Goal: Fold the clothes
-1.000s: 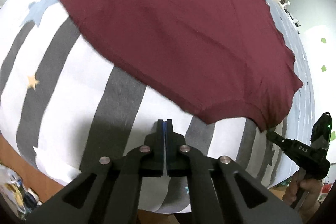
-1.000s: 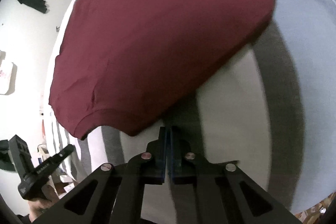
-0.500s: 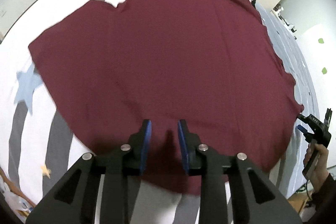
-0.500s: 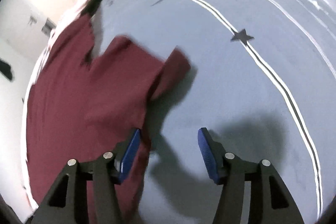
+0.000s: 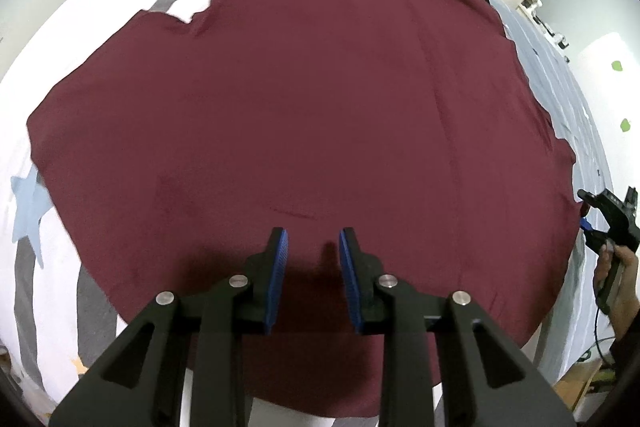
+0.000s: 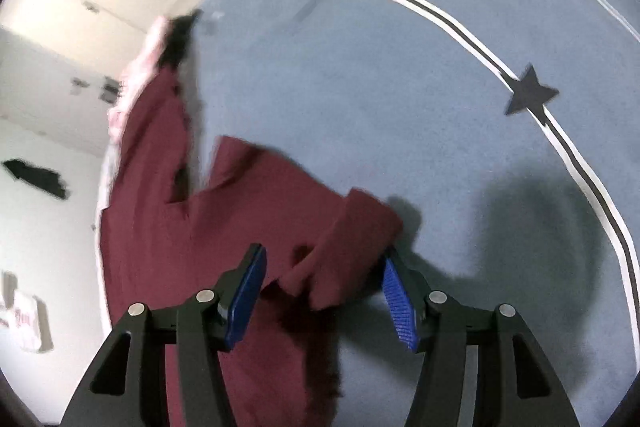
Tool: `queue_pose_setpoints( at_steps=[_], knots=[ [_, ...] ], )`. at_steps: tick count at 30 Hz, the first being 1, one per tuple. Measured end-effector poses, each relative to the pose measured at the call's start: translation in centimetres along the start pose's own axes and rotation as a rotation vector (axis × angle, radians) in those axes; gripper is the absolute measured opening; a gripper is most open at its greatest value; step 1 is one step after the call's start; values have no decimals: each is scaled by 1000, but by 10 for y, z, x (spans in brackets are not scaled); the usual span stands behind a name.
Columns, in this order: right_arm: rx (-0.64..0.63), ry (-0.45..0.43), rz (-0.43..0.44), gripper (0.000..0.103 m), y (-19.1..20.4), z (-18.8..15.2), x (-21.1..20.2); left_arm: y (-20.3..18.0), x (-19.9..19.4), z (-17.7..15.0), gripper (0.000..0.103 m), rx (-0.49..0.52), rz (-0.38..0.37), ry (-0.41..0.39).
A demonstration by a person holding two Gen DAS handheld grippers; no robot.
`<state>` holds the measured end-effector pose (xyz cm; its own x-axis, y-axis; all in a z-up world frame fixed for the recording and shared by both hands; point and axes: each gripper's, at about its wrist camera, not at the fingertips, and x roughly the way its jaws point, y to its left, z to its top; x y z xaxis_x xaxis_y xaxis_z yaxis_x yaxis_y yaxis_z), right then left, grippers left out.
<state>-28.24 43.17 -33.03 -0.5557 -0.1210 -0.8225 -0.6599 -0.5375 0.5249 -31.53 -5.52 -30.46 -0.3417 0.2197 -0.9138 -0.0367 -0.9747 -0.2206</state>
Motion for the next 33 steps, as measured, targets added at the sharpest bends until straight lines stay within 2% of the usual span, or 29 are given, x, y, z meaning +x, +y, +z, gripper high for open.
queue_pose_setpoints(
  at_steps=[1, 2, 3, 4, 6, 9, 12, 15, 19, 22, 27, 30, 33],
  knots=[
    [8, -1, 0, 48, -3, 3, 2, 0, 0, 1, 24, 1, 1, -2],
    [17, -2, 0, 30, -6, 5, 4, -1, 1, 2, 24, 2, 3, -4],
    [26, -3, -2, 20, -10, 7, 5, 0, 2, 4, 24, 0, 4, -6],
    [40, -3, -1, 3, -16, 8, 3, 3, -1, 4, 24, -7, 4, -13],
    [65, -8, 17, 3, -24, 8, -4, 7, -9, 5, 24, -15, 5, -26],
    [-3, -36, 8, 3, -14, 2, -21, 19, -16, 8, 24, -24, 13, -44],
    [-92, -97, -7, 3, 14, -4, -44, 40, -23, 9, 24, -48, 29, -63],
    [-200, -155, -11, 3, 56, -14, -66, 67, -31, 7, 24, -94, 32, -79],
    [-388, -192, 22, 3, 142, -43, -78, 108, -55, 0, 24, -132, 43, -115],
    [-504, -164, 95, 3, 215, -80, -70, 142, -73, -4, 24, -167, 45, -132],
    [-679, -38, 226, 3, 344, -182, -22, 204, -115, -9, 24, -204, 53, -180],
    [-733, 63, 313, 3, 409, -262, 9, 243, -134, -5, 24, -229, 63, -211],
    [-805, 175, 336, 3, 450, -347, 43, 271, -136, 1, 24, -260, 38, -196]
  ],
)
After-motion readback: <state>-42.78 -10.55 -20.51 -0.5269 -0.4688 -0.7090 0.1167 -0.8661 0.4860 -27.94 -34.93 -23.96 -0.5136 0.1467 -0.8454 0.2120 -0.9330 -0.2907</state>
